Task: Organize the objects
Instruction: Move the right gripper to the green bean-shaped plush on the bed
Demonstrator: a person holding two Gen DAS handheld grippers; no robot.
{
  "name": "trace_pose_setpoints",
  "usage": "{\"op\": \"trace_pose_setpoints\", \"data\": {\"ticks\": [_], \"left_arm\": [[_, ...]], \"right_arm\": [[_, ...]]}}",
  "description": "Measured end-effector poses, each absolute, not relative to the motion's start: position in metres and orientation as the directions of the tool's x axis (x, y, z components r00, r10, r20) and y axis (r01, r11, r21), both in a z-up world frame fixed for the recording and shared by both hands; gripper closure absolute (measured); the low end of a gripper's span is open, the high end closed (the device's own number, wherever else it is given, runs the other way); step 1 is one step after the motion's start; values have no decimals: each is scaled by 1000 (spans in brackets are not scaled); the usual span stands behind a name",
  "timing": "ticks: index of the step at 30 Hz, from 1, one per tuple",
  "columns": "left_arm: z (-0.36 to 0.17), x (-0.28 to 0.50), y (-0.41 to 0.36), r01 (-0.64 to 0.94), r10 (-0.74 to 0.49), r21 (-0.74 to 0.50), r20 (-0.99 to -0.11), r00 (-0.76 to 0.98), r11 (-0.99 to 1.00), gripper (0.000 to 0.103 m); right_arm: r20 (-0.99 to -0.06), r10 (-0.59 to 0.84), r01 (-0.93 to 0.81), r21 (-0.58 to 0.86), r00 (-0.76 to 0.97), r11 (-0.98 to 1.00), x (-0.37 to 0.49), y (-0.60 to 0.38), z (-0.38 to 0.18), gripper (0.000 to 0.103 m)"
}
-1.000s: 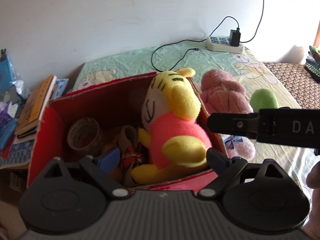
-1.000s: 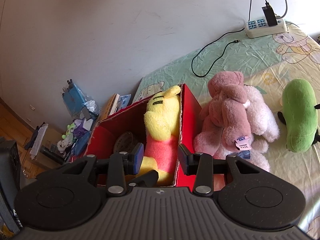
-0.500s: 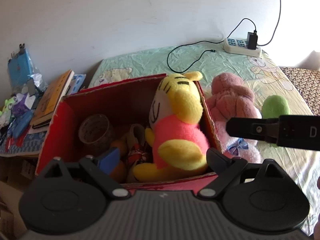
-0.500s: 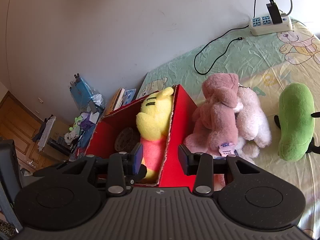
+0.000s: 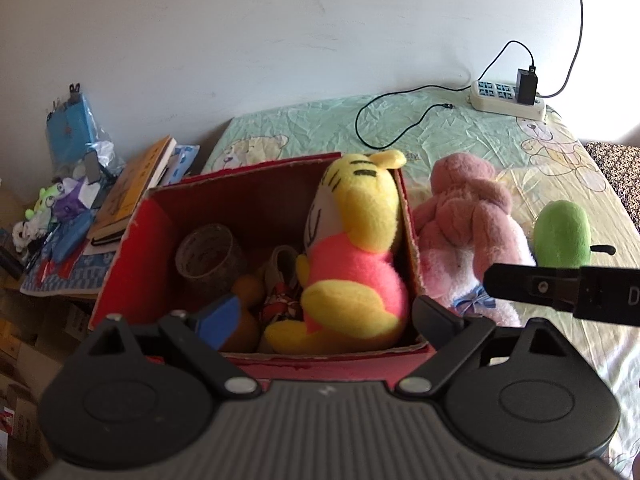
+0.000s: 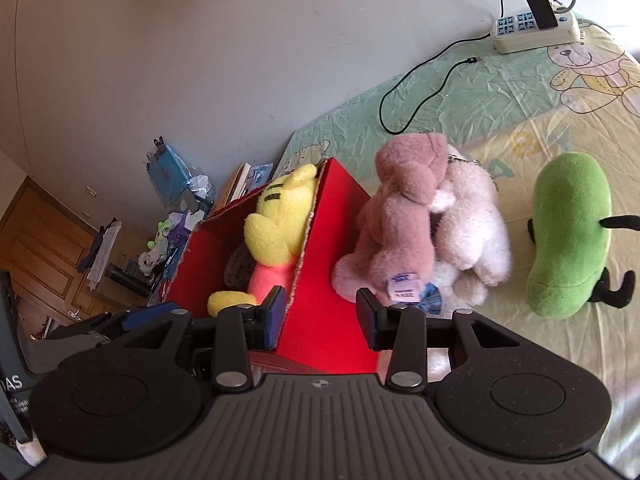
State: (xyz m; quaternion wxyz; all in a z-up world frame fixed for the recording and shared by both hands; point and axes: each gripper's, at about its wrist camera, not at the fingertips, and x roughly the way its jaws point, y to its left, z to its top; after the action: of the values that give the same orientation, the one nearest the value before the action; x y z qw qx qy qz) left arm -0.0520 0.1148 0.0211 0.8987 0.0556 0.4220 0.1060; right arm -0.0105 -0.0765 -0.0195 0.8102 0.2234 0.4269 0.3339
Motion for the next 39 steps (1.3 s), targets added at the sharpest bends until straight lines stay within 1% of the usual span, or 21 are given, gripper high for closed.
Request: {"op": "trace_pose_setpoints", "data": {"ticks": [10, 18, 23, 30, 31, 32, 33, 38, 39], "left_arm": [[33, -52, 81, -131, 247, 214, -719, 650, 968, 9], [32, -48, 51, -93, 226, 220, -720, 656, 971, 9], [30, -46, 31, -51, 193, 214, -722, 665, 976, 9], [11, -40, 2, 65, 67, 144, -754, 654, 987, 12], [7, -38, -1, 85, 44, 129, -759, 649, 988, 15], [3, -36, -5, 104, 21, 115, -762, 647, 988, 16], [0, -35, -8, 120, 1, 103, -765, 644, 987, 16], [-13, -24, -24, 209, -86, 65, -765, 638, 976, 26], [-14, -21, -27, 229, -107, 56, -761, 640, 972, 27]], "right_arm": [[-534, 728, -334, 655, 430, 678, -8, -113, -22, 61], [-533, 716, -304, 663, 450, 684, -8, -141, -29, 61], [-539, 700, -271, 667, 468, 694, -6, -161, -36, 61], [-568, 659, -182, 674, 493, 716, 0, -187, -53, 59], [-572, 652, -167, 675, 497, 719, 1, -191, -56, 55], [-577, 644, -150, 676, 503, 722, 2, -194, -58, 55], [-581, 636, -135, 676, 509, 725, 3, -198, -61, 55], [-601, 587, -64, 667, 543, 742, 8, -219, -70, 55], [-604, 578, -53, 665, 548, 745, 10, -223, -71, 55]]}}
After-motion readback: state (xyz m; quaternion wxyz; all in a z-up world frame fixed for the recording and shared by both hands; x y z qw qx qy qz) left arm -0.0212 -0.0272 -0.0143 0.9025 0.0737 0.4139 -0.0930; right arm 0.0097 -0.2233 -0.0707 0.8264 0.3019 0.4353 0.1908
